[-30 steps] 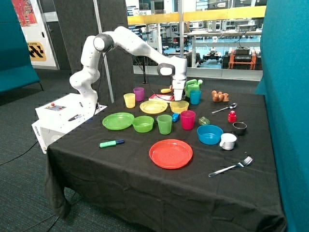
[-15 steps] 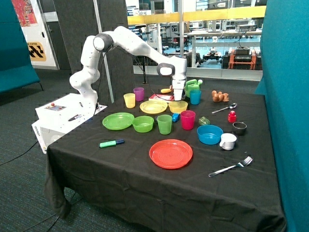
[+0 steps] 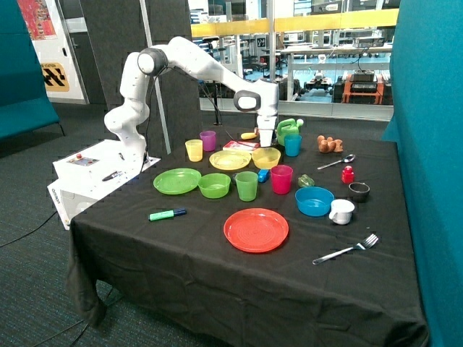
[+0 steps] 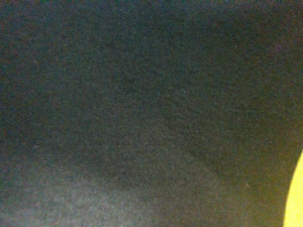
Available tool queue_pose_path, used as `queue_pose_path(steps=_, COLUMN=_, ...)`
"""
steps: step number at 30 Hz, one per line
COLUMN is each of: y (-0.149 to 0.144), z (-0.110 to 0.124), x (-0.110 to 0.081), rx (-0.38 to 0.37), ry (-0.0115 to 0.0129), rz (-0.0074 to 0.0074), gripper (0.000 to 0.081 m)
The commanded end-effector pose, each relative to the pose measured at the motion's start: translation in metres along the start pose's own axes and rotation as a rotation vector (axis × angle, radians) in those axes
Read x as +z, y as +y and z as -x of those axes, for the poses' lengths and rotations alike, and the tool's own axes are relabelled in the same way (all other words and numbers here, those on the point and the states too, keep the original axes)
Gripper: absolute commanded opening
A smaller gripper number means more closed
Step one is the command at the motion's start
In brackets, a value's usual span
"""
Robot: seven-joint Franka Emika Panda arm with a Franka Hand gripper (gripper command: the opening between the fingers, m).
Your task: Place the bowls on the appropriate plate
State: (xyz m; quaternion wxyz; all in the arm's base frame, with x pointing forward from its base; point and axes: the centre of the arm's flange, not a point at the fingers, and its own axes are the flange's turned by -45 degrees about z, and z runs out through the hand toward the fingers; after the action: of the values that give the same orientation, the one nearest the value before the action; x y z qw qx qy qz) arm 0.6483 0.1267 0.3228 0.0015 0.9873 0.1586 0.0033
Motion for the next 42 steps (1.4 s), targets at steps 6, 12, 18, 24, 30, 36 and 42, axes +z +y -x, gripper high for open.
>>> queue_pose_path(steps=6, y=0.0, z=0.003, x=-0.036, rx=-0.025, ry=-0.006, rz=-0.0041, gripper=0.0)
queue_pose_path(steps=12, y=-0.001, z=0.01, x=-0.052, rx=-0.037, ry=-0.0059, rz=-0.0041, gripper=0.0)
queue_pose_path(steps=18, y=-0.009, z=0.031, x=-0.079, rx=-0.077, ry=-0.0058, rz=-0.0043, gripper=0.0)
queue_pose_path(steps=24, y=-0.014, z=0.045, x=-0.091, rx=-0.104, ry=-0.0058, rz=-0.0043, gripper=0.0)
queue_pose_path(steps=30, y=-0.017, z=0.063, x=-0.099, rx=-0.112, ry=-0.0058, rz=-0.0044, gripper=0.0)
queue_pose_path(steps=36, y=-0.02, z=0.085, x=-0.098, rx=-0.117, ry=-0.0058, rz=-0.0044, gripper=0.0)
queue_pose_path(steps=42, y=-0.025, z=0.106, x=-0.094, rx=-0.125, ry=-0.0057, rz=-0.0044, gripper=0.0)
